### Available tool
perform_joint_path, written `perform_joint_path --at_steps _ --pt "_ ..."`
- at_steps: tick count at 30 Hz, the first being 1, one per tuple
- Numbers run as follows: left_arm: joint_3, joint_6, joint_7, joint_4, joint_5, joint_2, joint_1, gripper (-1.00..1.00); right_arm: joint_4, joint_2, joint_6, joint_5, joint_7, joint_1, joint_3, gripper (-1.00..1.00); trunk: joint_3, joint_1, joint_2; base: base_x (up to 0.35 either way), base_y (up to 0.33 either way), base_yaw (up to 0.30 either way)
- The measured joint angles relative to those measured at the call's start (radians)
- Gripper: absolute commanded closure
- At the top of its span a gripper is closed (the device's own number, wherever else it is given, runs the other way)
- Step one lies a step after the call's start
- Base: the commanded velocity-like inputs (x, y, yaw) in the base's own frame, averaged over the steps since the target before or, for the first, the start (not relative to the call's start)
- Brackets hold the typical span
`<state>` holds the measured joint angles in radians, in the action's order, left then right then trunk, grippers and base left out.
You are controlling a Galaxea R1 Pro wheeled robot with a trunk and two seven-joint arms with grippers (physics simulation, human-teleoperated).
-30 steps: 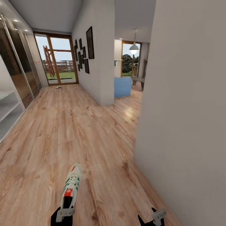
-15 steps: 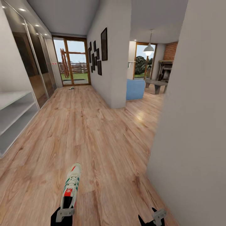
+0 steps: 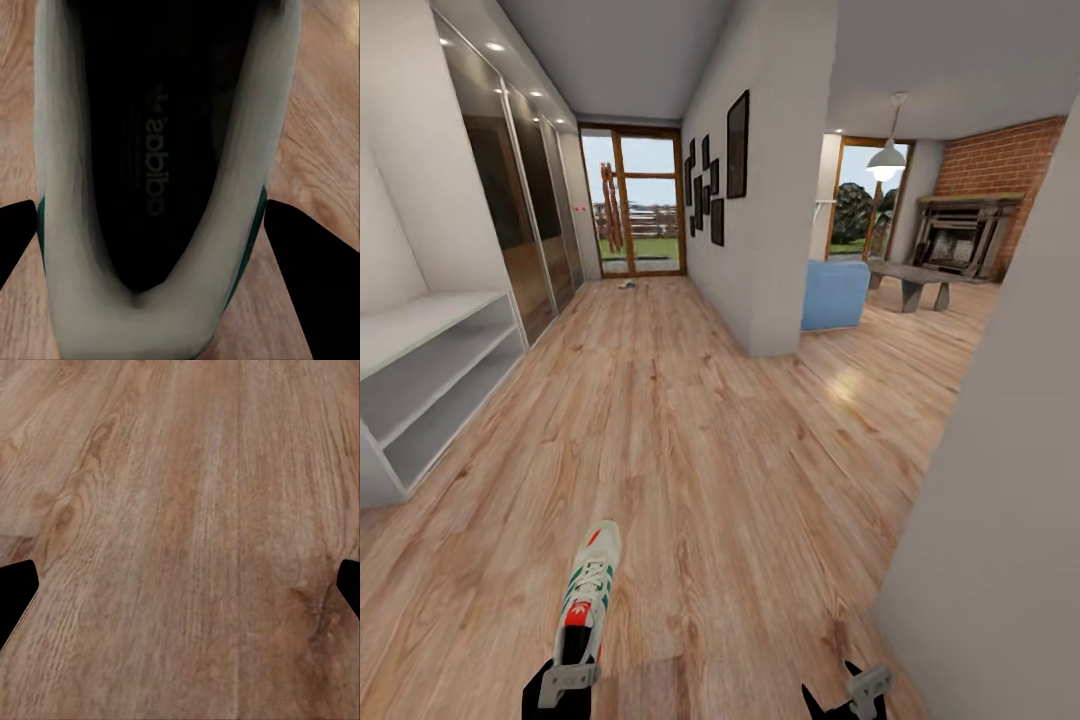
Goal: Pick up the two gym shoes and the two sandals from the corridor floor and place them onto the hallstand (shoe rack) in the corridor, making sure they are on the rack and not on the floor. Arrange them so the two gym shoes are next to each other and the two sandals are next to each other.
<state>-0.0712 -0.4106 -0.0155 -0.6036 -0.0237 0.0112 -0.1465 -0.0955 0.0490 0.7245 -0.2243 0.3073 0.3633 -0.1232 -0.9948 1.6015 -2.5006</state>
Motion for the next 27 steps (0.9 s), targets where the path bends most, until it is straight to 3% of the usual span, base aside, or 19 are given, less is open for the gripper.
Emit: perform_joint_path --at_steps 15,27 --pt "0.003 0.001 -0.001 0.000 -0.001 -0.005 0.000 1.00 0.000 0.001 0.000 0.000 0.000 0.000 0.000 -1.00 0.014 0.000 0.000 0.048 0.000 0.232" --pt "0.002 0.000 0.000 0.000 0.000 -0.008 0.000 1.00 0.000 0.000 0.000 0.001 0.000 0.000 0.000 -1.00 0.022 0.000 0.000 0.285 0.000 0.232"
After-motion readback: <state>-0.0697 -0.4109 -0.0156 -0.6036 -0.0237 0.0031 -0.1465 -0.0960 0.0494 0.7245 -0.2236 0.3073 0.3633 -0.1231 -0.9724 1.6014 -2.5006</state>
